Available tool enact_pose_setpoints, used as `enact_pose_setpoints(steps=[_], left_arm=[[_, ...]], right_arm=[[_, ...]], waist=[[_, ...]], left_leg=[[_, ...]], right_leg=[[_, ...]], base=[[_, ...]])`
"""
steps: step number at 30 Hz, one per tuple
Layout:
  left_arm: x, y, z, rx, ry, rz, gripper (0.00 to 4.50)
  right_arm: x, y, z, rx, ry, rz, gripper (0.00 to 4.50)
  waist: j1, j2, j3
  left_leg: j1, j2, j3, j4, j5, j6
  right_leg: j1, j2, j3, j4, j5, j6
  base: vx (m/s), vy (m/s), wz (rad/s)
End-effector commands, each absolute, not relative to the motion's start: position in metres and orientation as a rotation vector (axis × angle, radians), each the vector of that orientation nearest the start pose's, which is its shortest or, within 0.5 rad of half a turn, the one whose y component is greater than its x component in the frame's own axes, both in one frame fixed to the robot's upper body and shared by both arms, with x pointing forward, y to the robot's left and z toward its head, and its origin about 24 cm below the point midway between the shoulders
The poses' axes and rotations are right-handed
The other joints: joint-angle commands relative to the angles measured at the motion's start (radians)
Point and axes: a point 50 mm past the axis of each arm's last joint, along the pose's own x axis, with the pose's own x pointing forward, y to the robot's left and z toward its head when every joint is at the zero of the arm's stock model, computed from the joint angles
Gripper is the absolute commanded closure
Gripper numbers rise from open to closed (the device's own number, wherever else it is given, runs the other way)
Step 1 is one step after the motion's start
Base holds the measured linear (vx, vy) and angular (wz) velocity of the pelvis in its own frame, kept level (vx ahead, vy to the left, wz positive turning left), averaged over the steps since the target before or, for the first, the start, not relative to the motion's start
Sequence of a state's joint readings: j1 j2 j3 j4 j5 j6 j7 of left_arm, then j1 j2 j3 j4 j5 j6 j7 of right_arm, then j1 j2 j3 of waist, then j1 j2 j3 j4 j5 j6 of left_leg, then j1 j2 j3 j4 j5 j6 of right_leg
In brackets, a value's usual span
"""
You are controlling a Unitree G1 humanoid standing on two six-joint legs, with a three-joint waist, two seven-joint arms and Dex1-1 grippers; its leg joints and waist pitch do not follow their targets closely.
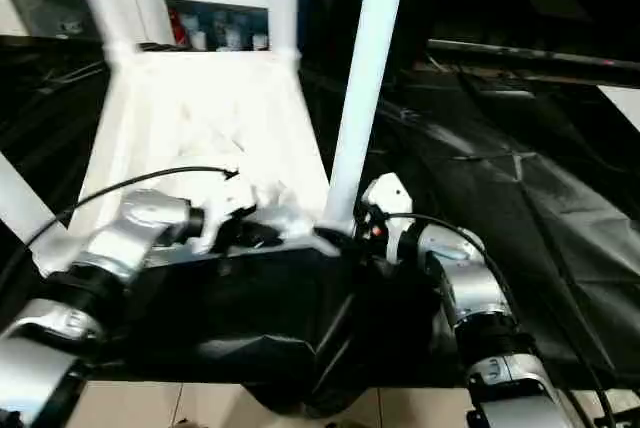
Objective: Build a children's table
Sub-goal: Rotate leg to tighten
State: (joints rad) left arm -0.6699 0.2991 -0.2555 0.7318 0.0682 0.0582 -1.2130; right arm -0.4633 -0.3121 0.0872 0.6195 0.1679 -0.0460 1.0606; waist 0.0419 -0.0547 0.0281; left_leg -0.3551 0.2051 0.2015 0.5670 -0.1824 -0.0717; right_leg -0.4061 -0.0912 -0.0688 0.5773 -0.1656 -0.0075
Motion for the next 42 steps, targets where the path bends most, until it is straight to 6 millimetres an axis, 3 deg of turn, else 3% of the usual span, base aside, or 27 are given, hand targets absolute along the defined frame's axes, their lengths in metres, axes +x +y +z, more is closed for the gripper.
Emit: enact_pose_setpoints(steps=[1, 9, 15, 19, 20, 21, 23, 24, 25, 30, 35, 38, 42], left_arm=[[0.320, 0.116, 0.043, 0.361, 0.479, -1.405, 4.50], [0.319, 0.120, 0.044, 0.347, 0.490, -1.419, 4.50], [0.320, 0.119, 0.044, 0.342, 0.489, -1.415, 4.50], [0.325, 0.115, 0.043, 0.342, 0.474, -1.346, 4.50], [0.331, 0.109, 0.042, 0.342, 0.466, -1.260, 4.50], [0.332, 0.107, 0.042, 0.345, 0.462, -1.241, 4.50], [0.335, 0.103, 0.040, 0.349, 0.454, -1.200, 4.50], [0.337, 0.099, 0.039, 0.349, 0.451, -1.163, 4.50], [0.339, 0.093, 0.038, 0.348, 0.449, -1.132, 4.50], [0.342, 0.049, 0.038, 0.316, 0.417, -1.009, 4.50], [0.334, 0.026, 0.037, 0.311, 0.397, -1.075, 4.50], [0.335, 0.030, 0.037, 0.327, 0.397, -1.090, 4.50], [0.335, 0.043, 0.036, 0.339, 0.416, -1.122, 4.50]], right_arm=[[0.306, -0.154, 0.045, -0.094, 0.207, 1.149, 1.01], [0.302, -0.159, 0.040, -0.105, 0.283, 1.218, 1.73], [0.302, -0.159, 0.038, -0.093, 0.295, 1.215, 2.19], [0.305, -0.160, 0.031, -0.058, 0.326, 1.109, 2.49], [0.311, -0.160, 0.021, -0.059, 0.362, 0.954, 2.51], [0.313, -0.159, 0.018, -0.059, 0.368, 0.915, 2.51], [0.315, -0.157, 0.013, -0.049, 0.378, 0.837, 2.56], [0.317, -0.153, 0.010, -0.027, 0.382, 0.767, 2.56], [0.319, -0.149, 0.007, -0.004, 0.388, 0.703, 2.56], [0.327, -0.112, -0.004, 0.089, 0.429, 0.439, 2.56], [0.334, -0.085, 0.008, 0.071, 0.354, 0.476, 2.56], [0.334, -0.085, 0.013, 0.045, 0.317, 0.540, 1.87], [0.330, -0.091, 0.016, -0.015, 0.298, 0.699, 1.65]], waist=[[0.000, 0.000, -0.047], [0.017, -0.004, -0.046], [0.019, -0.005, -0.047], [0.019, -0.006, -0.046], [0.016, -0.006, -0.044], [0.010, -0.006, -0.038], [0.004, -0.009, -0.040], [0.001, -0.008, -0.038], [-0.002, -0.005, -0.038], [-0.015, -0.004, -0.039], [-0.016, -0.006, -0.041], [-0.015, -0.007, -0.041], [-0.013, -0.010, -0.041]], left_leg=[[0.008, 0.036, -0.011, -0.062, -0.223, 0.090], [0.008, 0.037, -0.007, -0.060, -0.214, 0.070], [0.007, 0.035, -0.008, -0.059, -0.199, 0.069], [0.006, 0.034, -0.008, -0.059, -0.200, 0.067], [0.007, 0.033, -0.009, -0.060, -0.215, 0.057], [0.009, 0.031, -0.011, -0.065, -0.259, 0.036], [0.010, 0.029, -0.017, -0.066, -0.300, 0.011], [0.013, 0.029, -0.018, -0.066, -0.313, 0.009], [0.016, 0.028, -0.017, -0.066, -0.320, 0.008], [0.014, 0.025, -0.022, -0.068, -0.339, -0.001], [0.011, 0.023, -0.022, -0.068, -0.349, 0.016], [0.009, 0.023, -0.021, -0.069, -0.343, 0.026], [0.005, 0.023, -0.020, -0.068, -0.334, 0.042]], right_leg=[[0.043, -0.049, 0.041, -0.051, -0.171, -0.251], [0.046, -0.052, 0.041, -0.050, -0.190, -0.242], [0.047, -0.051, 0.041, -0.048, -0.181, -0.237], [0.045, -0.052, 0.041, -0.049, -0.193, -0.234], [0.043, -0.053, 0.042, -0.053, -0.226, -0.226], [0.038, -0.054, 0.040, -0.064, -0.309, -0.206], [0.040, -0.057, 0.039, -0.074, -0.424, -0.162], [0.033, -0.056, 0.039, -0.081, -0.456, -0.143], [0.028, -0.056, 0.041, -0.083, -0.464, -0.140], [0.027, -0.052, 0.036, -0.092, -0.507, -0.111], [0.025, -0.052, 0.036, -0.094, -0.496, -0.099], [0.026, -0.051, 0.036, -0.092, -0.479, -0.100], [0.030, -0.052, 0.036, -0.092, -0.478, -0.102]], base=[[0.000, 0.000, 0.00], [0.000, 0.000, 0.00], [0.000, 0.000, 0.00], [0.000, 0.000, 0.00], [0.000, 0.000, 0.00], [0.000, 0.000, 0.00], [0.000, 0.000, 0.00], [0.000, 0.000, 0.00], [0.000, 0.000, 0.00], [0.000, 0.000, 0.00], [0.000, 0.000, 0.00], [0.000, 0.000, 0.00], [0.000, 0.000, 0.00]])
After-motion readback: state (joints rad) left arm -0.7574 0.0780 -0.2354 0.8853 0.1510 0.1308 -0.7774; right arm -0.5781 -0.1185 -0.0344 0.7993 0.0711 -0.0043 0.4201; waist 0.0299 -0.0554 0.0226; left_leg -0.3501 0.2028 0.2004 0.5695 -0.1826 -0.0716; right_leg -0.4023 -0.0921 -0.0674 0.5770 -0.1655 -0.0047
